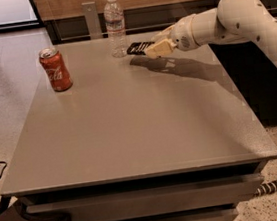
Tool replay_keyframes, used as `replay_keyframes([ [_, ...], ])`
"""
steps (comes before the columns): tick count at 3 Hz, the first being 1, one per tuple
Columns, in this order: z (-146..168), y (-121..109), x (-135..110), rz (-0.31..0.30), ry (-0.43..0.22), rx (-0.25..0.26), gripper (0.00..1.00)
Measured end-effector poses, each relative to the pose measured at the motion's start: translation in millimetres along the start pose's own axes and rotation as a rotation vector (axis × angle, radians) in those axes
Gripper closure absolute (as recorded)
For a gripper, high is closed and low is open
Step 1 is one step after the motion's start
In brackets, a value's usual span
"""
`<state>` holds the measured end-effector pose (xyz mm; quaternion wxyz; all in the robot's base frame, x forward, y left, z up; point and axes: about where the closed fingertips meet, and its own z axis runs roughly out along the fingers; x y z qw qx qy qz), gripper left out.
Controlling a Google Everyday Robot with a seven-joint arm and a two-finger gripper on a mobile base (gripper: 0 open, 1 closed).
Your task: Move rxbar chocolate near water bottle
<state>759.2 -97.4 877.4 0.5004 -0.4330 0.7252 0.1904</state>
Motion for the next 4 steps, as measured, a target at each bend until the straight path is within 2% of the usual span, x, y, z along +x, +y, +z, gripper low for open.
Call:
replay_keyframes([
  [3, 8.2, 4.9, 0.1, 0.000, 0.000, -0.014, 0.08],
  [4, 10.4, 6.3, 0.1, 0.000, 0.000, -0.018, 0.00],
])
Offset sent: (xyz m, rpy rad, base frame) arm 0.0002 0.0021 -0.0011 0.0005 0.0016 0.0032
